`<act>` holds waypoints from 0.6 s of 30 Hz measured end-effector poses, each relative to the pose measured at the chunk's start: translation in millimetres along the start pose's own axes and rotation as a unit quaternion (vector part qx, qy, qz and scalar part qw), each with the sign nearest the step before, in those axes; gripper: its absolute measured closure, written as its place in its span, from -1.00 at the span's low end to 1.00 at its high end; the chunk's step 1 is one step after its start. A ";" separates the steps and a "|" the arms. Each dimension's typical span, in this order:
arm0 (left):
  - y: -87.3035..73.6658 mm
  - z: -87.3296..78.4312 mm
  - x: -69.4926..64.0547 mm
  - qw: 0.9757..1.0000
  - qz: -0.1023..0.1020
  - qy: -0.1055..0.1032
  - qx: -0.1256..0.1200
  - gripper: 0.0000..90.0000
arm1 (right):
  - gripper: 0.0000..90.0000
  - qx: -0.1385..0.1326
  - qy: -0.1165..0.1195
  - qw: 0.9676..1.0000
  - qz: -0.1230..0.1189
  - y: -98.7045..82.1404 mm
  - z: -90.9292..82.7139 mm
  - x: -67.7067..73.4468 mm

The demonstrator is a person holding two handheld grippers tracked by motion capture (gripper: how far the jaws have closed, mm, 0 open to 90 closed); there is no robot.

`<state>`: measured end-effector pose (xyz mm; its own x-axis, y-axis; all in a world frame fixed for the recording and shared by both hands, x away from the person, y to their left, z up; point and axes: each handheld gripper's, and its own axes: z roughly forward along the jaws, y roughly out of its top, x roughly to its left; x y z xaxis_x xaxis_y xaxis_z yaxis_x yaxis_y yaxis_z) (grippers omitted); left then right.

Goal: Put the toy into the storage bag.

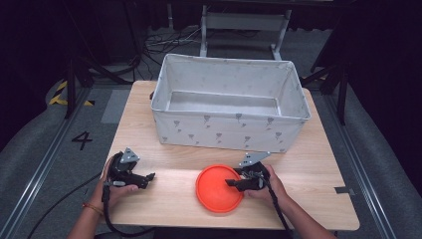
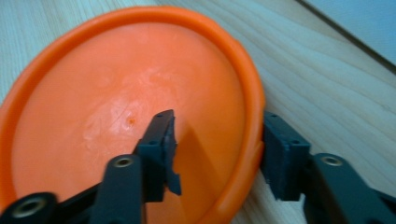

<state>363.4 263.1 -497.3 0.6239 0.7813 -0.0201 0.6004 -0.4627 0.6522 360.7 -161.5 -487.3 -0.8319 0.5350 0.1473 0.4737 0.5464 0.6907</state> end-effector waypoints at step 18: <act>-0.1 -0.1 0.6 1.000 0.001 -0.001 -0.002 -0.98 | 0.82 -0.067 0.036 0.995 -0.069 16.3 -58.5 10.8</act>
<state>363.6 263.6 -497.4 0.6267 0.7790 -0.0203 0.5970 -0.4633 0.6549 342.5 -184.5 -433.1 -0.9075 0.4101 0.0909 0.3137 0.5178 0.7959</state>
